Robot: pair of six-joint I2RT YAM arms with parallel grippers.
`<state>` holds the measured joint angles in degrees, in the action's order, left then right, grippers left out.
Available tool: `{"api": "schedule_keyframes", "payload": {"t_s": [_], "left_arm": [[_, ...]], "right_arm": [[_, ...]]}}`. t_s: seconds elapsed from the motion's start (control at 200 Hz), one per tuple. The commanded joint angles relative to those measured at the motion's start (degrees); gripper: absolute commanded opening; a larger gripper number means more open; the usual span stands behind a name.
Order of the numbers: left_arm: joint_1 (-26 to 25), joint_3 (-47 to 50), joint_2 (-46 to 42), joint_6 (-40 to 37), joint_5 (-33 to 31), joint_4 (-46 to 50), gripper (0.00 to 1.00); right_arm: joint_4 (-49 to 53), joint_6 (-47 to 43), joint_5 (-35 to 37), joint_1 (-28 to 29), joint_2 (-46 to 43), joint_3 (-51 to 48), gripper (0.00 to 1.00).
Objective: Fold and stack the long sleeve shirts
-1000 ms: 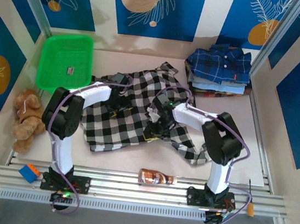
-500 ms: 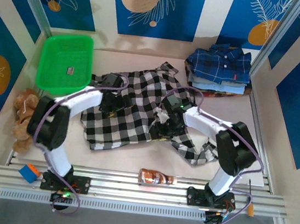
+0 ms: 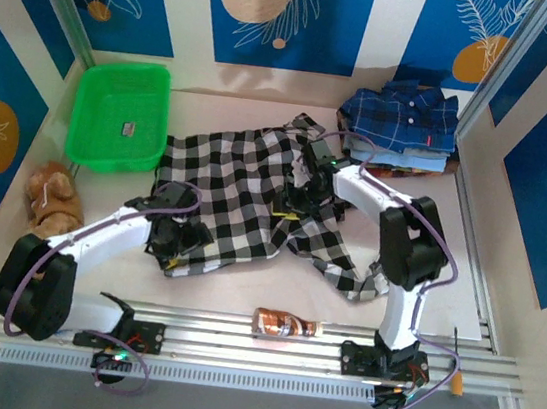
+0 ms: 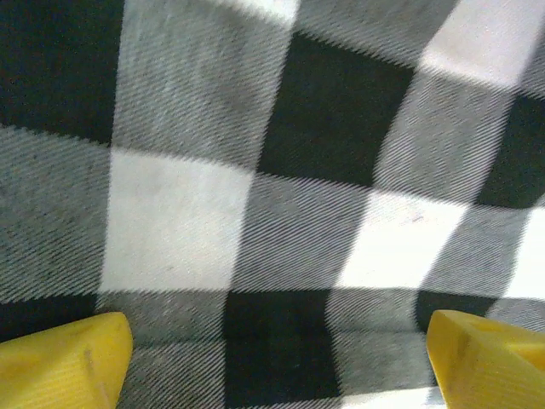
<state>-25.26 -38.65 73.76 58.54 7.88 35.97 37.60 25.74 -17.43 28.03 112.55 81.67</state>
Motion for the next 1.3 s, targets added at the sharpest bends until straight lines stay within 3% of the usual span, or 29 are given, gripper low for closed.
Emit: {"api": "schedule_keyframes", "payload": {"t_s": [0.0, 0.275, 0.42, 0.665, 0.84, 0.95, 1.141, 1.296], "left_arm": [[-2.2, 2.6, -1.8, 2.9, -0.4, 1.8, 0.89], [-9.9, 9.1, -14.8, 13.6, -2.2, 6.3, 0.89], [-11.3, 13.5, -19.2, 16.5, -1.6, 6.7, 0.89], [-10.3, 5.1, -19.7, 15.1, -5.7, 7.8, 0.91], [-5.5, -3.6, -12.7, 8.9, -6.9, 8.0, 0.92], [-1.9, -8.5, -5.0, 3.1, -6.5, 6.2, 0.92], [0.1, -19.6, 12.3, -3.8, -6.7, 0.0, 0.92], [0.1, -29.4, 24.8, -6.3, -6.2, -2.6, 0.92]], "right_arm": [[0.3, 3.0, -1.3, 0.1, 3.4, 3.5, 0.31], [3.1, 6.3, 4.8, -1.6, 6.6, 4.1, 0.28], [3.5, 6.9, 6.6, -2.1, 6.1, 1.3, 0.28], [5.9, 5.0, 11.3, -2.8, -3.2, -5.8, 0.36], [3.9, 4.3, 13.2, -5.5, -14.1, -10.7, 0.52], [6.4, 4.2, 17.5, -10.1, -17.6, -10.2, 0.60], [8.8, 3.0, 20.6, -20.5, -15.9, -10.1, 0.59], [11.0, 1.3, 17.7, -22.7, -18.2, -14.7, 0.53]]}}
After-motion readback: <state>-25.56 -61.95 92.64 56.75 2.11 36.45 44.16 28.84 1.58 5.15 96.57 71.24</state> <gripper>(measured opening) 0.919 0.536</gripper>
